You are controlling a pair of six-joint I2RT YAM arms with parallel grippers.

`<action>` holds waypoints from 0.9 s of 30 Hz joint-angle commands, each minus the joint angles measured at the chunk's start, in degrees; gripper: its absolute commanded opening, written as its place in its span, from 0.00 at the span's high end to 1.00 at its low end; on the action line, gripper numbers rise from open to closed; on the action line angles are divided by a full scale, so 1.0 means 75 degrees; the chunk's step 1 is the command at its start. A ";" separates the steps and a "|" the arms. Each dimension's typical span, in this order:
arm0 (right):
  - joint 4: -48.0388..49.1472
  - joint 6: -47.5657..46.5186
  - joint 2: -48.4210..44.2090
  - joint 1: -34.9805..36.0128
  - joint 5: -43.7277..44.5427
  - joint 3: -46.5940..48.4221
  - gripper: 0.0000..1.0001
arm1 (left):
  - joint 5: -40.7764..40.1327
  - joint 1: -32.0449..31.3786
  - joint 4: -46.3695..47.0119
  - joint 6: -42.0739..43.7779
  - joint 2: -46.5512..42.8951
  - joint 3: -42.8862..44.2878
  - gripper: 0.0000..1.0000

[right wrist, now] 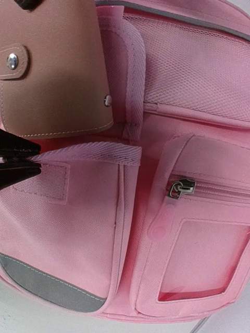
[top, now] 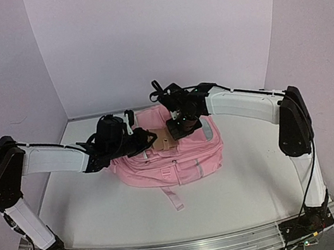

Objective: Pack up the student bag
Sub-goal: Place the personal item in the student bag.

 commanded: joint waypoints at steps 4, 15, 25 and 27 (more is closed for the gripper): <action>-0.0091 -0.0196 -0.0731 0.0111 -0.0580 -0.0067 1.00 | -0.0477 0.0457 0.0871 -0.0420 -0.0036 -0.0484 1.00; -0.0091 -0.0367 -0.0749 0.0061 -0.0804 -0.0178 1.00 | -0.0296 0.0515 0.1236 -0.0450 0.0347 -0.0095 1.00; -0.0087 -0.0284 -0.0646 -0.0024 -0.0966 0.0050 1.00 | 0.1835 0.0139 0.2484 -0.0446 0.1249 0.0024 1.00; -0.0084 -0.0271 -0.0629 -0.0029 -0.0972 0.0082 1.00 | 0.1883 0.0122 0.2652 -0.0552 0.1222 -0.0143 1.00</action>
